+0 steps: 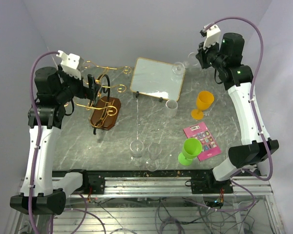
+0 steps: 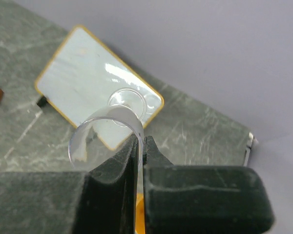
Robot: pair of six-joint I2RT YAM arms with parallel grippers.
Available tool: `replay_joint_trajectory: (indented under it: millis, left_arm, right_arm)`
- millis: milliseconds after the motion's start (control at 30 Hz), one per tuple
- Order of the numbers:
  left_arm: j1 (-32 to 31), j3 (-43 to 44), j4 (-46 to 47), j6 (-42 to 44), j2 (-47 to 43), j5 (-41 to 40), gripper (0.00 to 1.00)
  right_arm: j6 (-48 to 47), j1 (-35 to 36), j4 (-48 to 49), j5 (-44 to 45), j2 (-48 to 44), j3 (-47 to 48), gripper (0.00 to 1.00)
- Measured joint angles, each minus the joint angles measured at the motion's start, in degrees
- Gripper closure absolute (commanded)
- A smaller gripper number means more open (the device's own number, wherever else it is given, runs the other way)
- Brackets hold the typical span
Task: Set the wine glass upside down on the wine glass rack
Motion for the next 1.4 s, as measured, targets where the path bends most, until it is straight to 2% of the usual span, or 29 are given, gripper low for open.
replay_joint_trajectory:
  millis: [267,467,833,967,1067,1200,1400]
  left_arm:
    - [0.0,7.8,6.4,-8.1,6.0,0.5,0.03]
    - [0.1,8.6,9.9,-12.7,10.6,3.1,0.01]
    - [0.0,10.4,14.1,-18.7,12.6,8.5,0.01]
    - [-3.1,10.8,14.8,-20.5,13.3,8.1,0.03]
    - [-5.4,10.6,15.7,-22.4,13.6,9.1,0.09]
    - [-5.9,9.7,18.1,-26.1,13.8,11.4,0.24]
    - [-6.3,8.1,23.2,-32.0,16.8,14.1,0.28]
  right_arm:
    - [6.4,0.8,8.5,-7.5,0.3,2.1,1.0]
    - [11.8,1.4,11.9,-13.4,2.5,7.0,1.0]
    - [19.7,2.0,14.3,-22.8,2.9,7.3,1.0]
    - [22.6,2.0,15.1,-27.1,2.9,7.6,1.0]
    - [24.6,2.0,15.8,-29.9,2.9,8.3,1.0]
    - [27.0,2.0,17.8,-33.6,2.8,9.2,1.0]
    - [29.7,2.0,20.3,-37.5,2.8,8.8,1.0]
